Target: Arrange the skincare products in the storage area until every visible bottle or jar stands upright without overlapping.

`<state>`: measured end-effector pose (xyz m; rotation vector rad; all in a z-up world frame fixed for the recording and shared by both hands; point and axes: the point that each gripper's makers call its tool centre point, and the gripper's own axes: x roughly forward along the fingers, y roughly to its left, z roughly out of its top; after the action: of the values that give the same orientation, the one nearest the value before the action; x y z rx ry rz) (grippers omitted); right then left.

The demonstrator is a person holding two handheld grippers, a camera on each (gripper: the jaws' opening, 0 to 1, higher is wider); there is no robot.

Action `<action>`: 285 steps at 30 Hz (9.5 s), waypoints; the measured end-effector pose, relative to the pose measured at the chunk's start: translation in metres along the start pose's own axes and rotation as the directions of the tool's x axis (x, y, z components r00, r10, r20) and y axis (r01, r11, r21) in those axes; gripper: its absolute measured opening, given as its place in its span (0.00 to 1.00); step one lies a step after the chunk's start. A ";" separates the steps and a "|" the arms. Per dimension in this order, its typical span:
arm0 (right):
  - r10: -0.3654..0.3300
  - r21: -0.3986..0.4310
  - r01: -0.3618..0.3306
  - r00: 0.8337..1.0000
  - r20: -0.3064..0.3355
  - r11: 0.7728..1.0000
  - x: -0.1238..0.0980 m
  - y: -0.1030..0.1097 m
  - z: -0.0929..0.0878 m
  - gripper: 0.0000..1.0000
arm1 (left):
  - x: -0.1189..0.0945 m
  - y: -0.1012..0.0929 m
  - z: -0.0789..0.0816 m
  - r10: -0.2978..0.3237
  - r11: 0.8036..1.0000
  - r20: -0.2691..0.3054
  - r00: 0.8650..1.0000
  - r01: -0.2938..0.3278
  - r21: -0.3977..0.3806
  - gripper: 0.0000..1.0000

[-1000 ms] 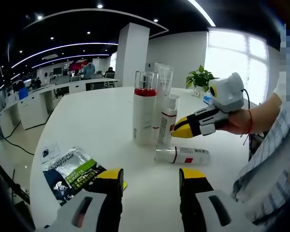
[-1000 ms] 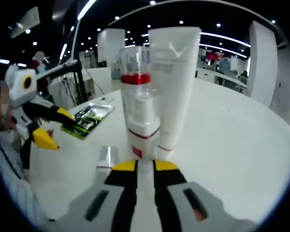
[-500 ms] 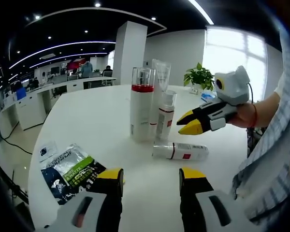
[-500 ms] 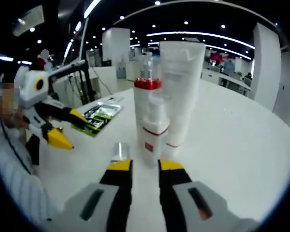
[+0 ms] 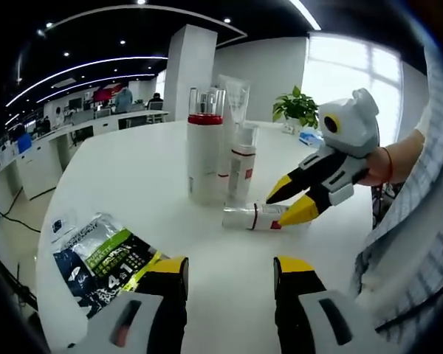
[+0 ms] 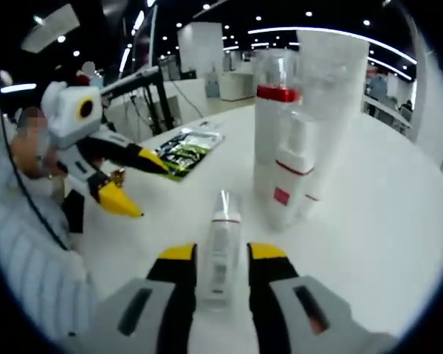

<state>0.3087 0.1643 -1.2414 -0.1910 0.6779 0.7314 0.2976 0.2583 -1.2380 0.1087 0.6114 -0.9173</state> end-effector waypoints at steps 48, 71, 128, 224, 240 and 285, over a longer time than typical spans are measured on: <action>0.318 -0.556 -0.462 0.885 -0.340 0.691 -0.011 0.060 -0.031 0.19 | 0.007 -0.053 -0.025 -0.295 0.939 -0.114 0.949 0.310 0.152 0.31; 0.248 -0.587 -0.404 0.911 -0.330 0.702 -0.008 0.055 -0.030 0.23 | 0.007 -0.063 -0.023 -0.319 0.933 -0.117 0.941 0.333 0.138 0.18; 0.140 0.061 -0.147 0.985 0.104 0.987 0.005 0.046 0.000 0.22 | 0.003 -0.076 0.091 -0.312 0.947 0.185 0.932 0.290 0.136 0.19; -0.197 0.128 0.173 0.958 0.208 0.976 -0.129 -0.072 -0.069 0.19 | 0.056 -0.019 0.039 0.291 0.956 -0.012 0.957 -0.292 -0.025 0.10; -0.175 0.091 0.161 0.969 0.177 0.983 -0.122 -0.078 -0.069 0.19 | 0.073 -0.003 0.052 0.311 0.949 -0.001 0.951 -0.310 -0.050 0.11; -0.079 0.154 0.045 0.972 0.221 0.987 -0.101 -0.079 -0.063 0.19 | 0.038 0.000 0.062 0.376 0.926 0.019 0.926 -0.375 -0.031 0.22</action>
<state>0.2754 0.0259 -1.2319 0.0079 0.5031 0.6283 0.3424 0.2102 -1.2077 0.1841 0.5551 -0.5368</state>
